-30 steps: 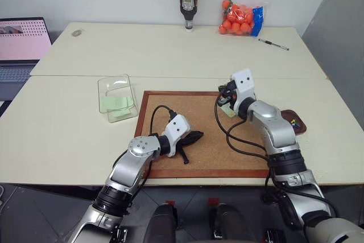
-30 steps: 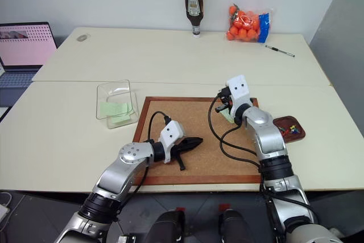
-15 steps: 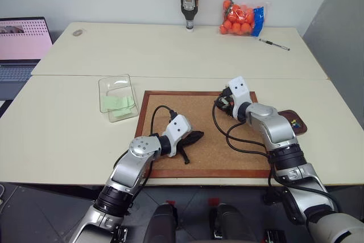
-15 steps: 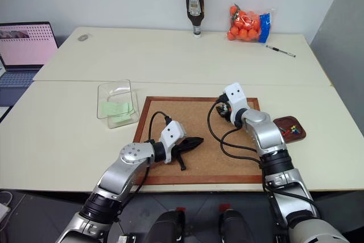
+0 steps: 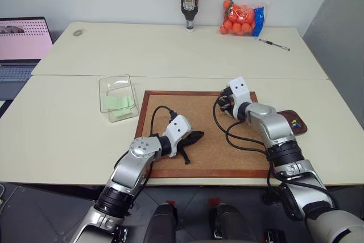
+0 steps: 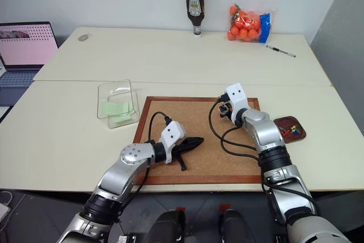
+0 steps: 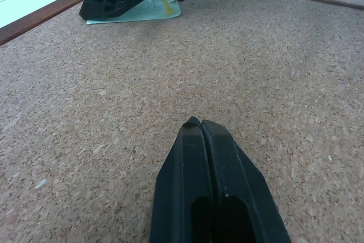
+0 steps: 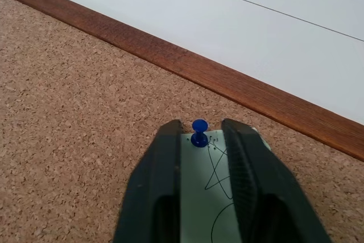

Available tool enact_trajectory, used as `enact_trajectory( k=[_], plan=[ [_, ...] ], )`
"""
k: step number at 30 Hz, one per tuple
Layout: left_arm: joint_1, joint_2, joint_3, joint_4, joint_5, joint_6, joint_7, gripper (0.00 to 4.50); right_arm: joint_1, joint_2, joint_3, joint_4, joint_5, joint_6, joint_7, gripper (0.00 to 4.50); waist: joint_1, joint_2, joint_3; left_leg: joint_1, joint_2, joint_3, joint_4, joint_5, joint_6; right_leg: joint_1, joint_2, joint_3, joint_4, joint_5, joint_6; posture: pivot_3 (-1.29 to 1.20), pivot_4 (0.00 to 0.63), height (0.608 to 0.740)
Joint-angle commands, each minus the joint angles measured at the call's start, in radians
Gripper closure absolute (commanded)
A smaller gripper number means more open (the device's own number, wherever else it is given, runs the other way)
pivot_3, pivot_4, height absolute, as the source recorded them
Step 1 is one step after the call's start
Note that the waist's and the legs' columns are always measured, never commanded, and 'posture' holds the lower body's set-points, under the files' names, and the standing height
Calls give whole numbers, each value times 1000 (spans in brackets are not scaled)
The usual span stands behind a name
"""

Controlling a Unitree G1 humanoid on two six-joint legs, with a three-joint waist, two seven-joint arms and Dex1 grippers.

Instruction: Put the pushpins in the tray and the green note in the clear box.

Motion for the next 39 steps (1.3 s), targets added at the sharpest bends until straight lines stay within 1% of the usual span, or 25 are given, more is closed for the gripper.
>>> enact_trajectory(
  k=[1,2,6,13,22,25,27,30,31,33,36,39],
  plan=[
    [25,-3,-40,14,19,15,-4,4500,-20,4,-21,-21,0,-19,-8,4315,0,0,0,0,0,0,0,0,0,0,0,0,0,0,0,0,150,740],
    [24,-4,-40,15,18,17,-3,4500,-18,5,-21,-22,0,-19,-8,4436,0,0,0,0,0,0,0,0,0,0,0,0,0,0,0,0,150,740],
    [24,-3,-46,16,25,21,-4,4500,-10,11,-26,-44,1,-35,-16,4436,0,0,0,0,0,0,0,0,0,0,0,0,0,0,0,0,150,740],
    [40,10,-65,10,45,43,-8,4500,28,29,-52,-142,21,-56,-47,4436,0,0,0,0,0,0,0,0,0,0,0,0,0,0,0,0,150,740],
    [46,11,-78,29,74,49,0,4500,100,61,-83,-288,47,-52,-74,4436,1,2,-1,0,0,0,-1,0,0,0,0,0,-1,0,1,0,150,740],
    [47,9,-81,33,77,48,1,4500,112,59,-99,-351,61,-22,-83,4436,1,2,-1,0,0,-1,0,0,0,0,0,0,-1,0,1,0,150,740],
    [48,6,-84,33,76,48,2,4500,138,47,-125,-427,78,11,-90,4436,3,3,-2,0,0,-1,0,0,0,0,0,0,-1,0,1,0,150,740],
    [50,0,-88,32,74,43,5,4500,248,-12,-211,-632,102,98,-106,4436,11,5,-4,0,0,-1,0,0,0,0,-1,0,-1,0,1,0,150,740],
    [50,0,-89,31,74,42,6,4500,273,-25,-228,-672,105,120,-111,4436,13,5,-4,-1,-1,-1,0,0,0,0,-1,-1,-2,-1,1,0,150,740],
    [50,6,-90,42,78,29,5,4500,375,-95,-259,-760,79,147,-107,4436,15,5,-5,-1,-2,-1,-1,0,0,1,-2,-1,-2,-1,1,0,150,740],
    [49,14,-90,54,81,15,2,4500,486,-143,-306,-830,66,186,-124,4436,11,7,-6,-1,-1,-1,-1,-1,1,1,-2,0,-4,-1,1,0,150,740],
    [46,15,-89,59,78,10,-1,4500,574,-166,-343,-862,54,205,-147,4436,7,10,-8,0,0,-1,-1,-1,1,1,-2,0,-4,-1,1,0,150,740]
  ],
)
